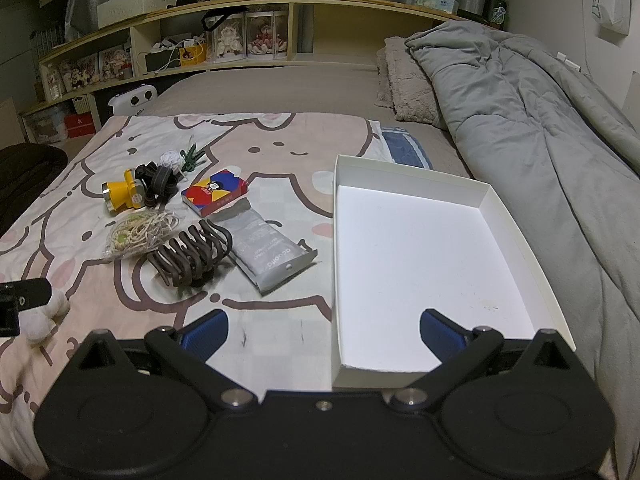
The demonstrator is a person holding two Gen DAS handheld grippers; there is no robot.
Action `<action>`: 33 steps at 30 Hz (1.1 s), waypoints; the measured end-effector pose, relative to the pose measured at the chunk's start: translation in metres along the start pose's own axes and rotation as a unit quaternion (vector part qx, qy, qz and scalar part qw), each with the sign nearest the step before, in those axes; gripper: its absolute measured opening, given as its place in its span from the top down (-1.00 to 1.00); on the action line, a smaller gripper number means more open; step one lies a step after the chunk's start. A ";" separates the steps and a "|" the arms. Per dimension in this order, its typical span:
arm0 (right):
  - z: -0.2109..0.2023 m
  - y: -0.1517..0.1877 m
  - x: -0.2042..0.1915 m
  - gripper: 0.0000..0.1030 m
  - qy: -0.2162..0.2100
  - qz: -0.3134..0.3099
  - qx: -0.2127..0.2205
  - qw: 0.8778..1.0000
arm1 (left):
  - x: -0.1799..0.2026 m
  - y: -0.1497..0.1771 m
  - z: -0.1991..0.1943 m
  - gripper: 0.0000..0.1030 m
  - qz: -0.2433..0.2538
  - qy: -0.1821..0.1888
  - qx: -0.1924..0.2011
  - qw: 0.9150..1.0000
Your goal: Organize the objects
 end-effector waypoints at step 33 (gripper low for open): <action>0.003 -0.001 0.001 -1.00 0.000 -0.001 -0.001 1.000 | 0.000 0.000 0.000 -1.00 0.000 0.000 0.000 1.000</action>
Point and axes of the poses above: each gripper's, at about its wrist camera, not at the fingertips, and z roughly the way its jaws point, x to its right, y to its underside, the point moved 5 cm from there along z, roughly the way its jaws point, and after that the axes turned 7 degrees about -y, right-handed, at the moved point
